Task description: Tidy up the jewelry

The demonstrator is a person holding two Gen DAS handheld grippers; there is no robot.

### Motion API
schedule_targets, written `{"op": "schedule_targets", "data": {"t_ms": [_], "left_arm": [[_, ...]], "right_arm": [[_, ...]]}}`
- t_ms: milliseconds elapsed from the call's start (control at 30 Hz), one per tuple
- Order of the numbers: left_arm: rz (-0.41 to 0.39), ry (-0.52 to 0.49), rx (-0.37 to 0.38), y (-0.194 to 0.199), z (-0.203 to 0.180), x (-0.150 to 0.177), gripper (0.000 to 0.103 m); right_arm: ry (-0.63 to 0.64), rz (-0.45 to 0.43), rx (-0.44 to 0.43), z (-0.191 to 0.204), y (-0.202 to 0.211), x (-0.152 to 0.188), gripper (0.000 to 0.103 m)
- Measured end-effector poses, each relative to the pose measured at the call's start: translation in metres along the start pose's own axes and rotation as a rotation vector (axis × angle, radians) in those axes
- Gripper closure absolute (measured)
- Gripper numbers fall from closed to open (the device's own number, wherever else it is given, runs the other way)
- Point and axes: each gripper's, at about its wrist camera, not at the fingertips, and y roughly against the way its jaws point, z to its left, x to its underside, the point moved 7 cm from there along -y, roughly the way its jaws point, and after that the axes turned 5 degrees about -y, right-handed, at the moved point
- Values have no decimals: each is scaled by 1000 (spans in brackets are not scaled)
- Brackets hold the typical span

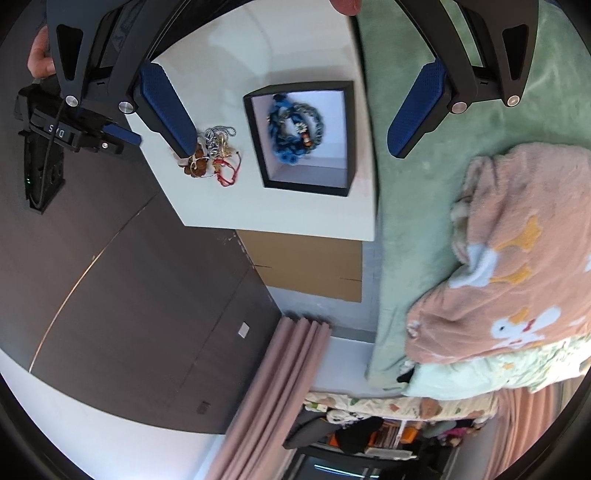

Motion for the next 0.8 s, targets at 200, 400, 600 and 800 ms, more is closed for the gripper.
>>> {"op": "schedule_targets", "data": {"t_ms": [200, 400, 600, 800], "left_arm": [[39, -40, 26, -22, -33, -2, 0], [80, -109, 28, -41, -70, -2, 0], [106, -165, 41, -60, -101, -2, 0], [112, -250, 70, -79, -133, -2, 6]], "right_arm": [[-52, -43, 34, -39, 26, -12, 25], [-90, -69, 45, -67, 41, -19, 25], [-130, -80, 47, -93, 48, -21, 25], [-172, -82, 49, -121, 52, -23, 25]]}}
